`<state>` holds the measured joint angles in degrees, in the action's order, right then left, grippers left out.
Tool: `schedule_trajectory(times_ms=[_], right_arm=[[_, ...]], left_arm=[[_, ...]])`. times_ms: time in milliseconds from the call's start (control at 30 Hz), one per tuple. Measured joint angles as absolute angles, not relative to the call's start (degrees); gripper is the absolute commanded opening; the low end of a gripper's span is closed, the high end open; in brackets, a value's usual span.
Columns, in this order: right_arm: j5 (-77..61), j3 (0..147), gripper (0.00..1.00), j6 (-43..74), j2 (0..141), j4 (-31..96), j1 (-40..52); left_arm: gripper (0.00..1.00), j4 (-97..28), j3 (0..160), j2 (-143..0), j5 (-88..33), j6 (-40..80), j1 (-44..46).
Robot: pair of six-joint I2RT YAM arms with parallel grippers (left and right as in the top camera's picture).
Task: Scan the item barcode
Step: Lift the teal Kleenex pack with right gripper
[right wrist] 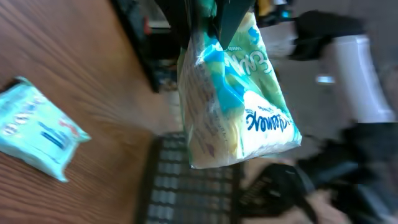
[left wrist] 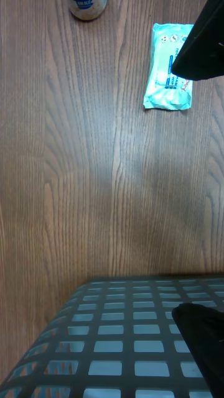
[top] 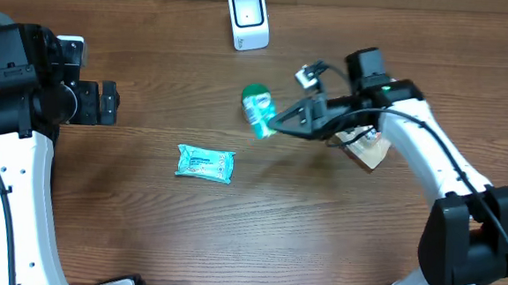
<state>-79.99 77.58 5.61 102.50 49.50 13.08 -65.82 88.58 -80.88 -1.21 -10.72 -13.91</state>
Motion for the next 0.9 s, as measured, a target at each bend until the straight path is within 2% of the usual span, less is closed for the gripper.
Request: schedule_trajectory(times_ms=[133, 333, 900], right_arm=[[-85.62, 77.58, 0.04, 10.46, 102.50, 49.52, 9.32], [-87.74, 77.58, 0.04, 16.08, 102.50, 49.54, 8.62], [-87.83, 77.58, 0.04, 17.52, 102.50, 49.56, 8.67]], left_arm=[[1.00, -65.84, 88.58, -80.88, -1.21, -10.72, -13.91], [1.00, -65.84, 88.58, -80.88, -1.21, -10.72, -13.93], [1.00, -65.84, 88.58, -80.88, -1.21, -10.72, -13.93]])
